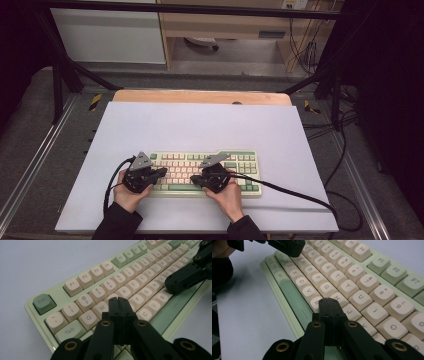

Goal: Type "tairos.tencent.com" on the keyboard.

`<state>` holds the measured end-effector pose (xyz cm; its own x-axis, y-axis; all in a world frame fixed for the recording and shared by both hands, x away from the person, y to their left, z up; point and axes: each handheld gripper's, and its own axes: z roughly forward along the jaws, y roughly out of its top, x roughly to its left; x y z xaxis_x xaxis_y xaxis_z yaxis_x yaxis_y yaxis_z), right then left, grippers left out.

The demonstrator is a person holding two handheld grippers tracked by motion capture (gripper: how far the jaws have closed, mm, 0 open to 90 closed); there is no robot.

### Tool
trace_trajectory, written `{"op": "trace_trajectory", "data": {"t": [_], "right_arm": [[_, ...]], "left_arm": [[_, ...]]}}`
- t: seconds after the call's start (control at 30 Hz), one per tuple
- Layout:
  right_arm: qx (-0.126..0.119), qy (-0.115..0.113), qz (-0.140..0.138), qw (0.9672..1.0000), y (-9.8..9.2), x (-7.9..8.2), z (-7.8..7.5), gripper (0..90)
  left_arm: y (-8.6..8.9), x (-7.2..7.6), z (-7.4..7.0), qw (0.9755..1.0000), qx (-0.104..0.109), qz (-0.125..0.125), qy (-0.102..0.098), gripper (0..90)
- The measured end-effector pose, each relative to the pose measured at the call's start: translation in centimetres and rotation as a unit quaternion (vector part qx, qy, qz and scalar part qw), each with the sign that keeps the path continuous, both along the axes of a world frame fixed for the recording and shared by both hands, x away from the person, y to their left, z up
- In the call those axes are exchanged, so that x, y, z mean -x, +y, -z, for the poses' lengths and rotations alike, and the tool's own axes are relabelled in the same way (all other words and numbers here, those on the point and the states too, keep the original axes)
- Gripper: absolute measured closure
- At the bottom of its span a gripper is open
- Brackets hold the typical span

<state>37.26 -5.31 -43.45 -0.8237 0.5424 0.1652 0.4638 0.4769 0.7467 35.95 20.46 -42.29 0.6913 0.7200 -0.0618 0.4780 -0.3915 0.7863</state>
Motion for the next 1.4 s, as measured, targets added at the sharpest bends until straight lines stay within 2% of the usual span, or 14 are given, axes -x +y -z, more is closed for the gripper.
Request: {"op": "trace_trajectory", "data": {"t": [0.23, 0.5, 1.13, 1.4], "right_arm": [[-0.008, -0.008, 0.001, 0.9999, -0.4, 0.2, -0.9, 90.0], [-0.005, -0.016, 0.010, 0.9998, -1.8, 0.2, -2.0, 90.0], [-0.013, -0.014, 0.041, 0.9990, -6.2, 0.5, -2.3, 90.0], [-0.012, -0.012, 0.044, 0.9989, -7.3, 0.7, -1.8, 90.0]], "left_arm": [[0.0, 0.0, 0.0, 1.0000, 0.001, 0.000, 0.000, 90.0], [0.0, 0.0, -0.1, 1.0000, 0.002, 0.000, 0.000, 90.0], [-0.3, 0.1, -0.3, 1.0000, 0.003, 0.000, 0.000, 90.0], [-1.5, 0.1, -0.7, 1.0000, 0.002, 0.008, -0.004, 90.0]]}}
